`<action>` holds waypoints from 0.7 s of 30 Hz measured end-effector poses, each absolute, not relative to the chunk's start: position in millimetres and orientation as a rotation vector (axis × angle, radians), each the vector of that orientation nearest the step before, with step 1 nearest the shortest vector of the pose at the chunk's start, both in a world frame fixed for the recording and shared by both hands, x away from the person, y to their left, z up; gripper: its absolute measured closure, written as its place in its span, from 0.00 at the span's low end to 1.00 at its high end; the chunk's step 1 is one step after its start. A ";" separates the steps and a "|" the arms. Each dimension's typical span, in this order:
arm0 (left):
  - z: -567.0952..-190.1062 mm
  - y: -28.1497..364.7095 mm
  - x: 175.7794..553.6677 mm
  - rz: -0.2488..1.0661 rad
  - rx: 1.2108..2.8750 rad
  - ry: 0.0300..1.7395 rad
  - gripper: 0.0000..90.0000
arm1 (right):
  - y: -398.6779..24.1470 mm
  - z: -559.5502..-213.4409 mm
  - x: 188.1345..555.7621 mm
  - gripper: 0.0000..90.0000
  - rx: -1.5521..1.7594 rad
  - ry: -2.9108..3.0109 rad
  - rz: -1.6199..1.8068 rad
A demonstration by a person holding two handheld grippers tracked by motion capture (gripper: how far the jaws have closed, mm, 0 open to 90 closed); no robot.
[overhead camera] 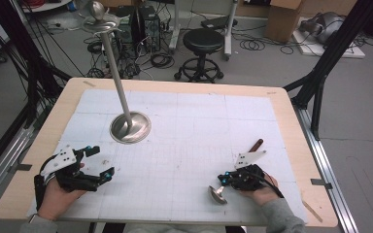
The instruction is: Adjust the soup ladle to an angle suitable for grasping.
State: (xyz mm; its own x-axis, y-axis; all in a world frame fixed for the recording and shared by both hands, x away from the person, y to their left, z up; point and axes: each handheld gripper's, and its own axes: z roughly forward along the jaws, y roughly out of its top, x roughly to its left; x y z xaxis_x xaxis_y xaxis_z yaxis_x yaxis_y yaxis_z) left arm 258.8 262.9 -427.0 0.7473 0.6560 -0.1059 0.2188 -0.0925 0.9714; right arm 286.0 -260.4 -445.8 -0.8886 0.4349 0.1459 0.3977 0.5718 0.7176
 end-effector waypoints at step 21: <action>-425.8 263.2 258.5 0.425 1.645 0.704 0.02 | -286.2 -440.6 274.0 1.00 0.729 2.698 1.302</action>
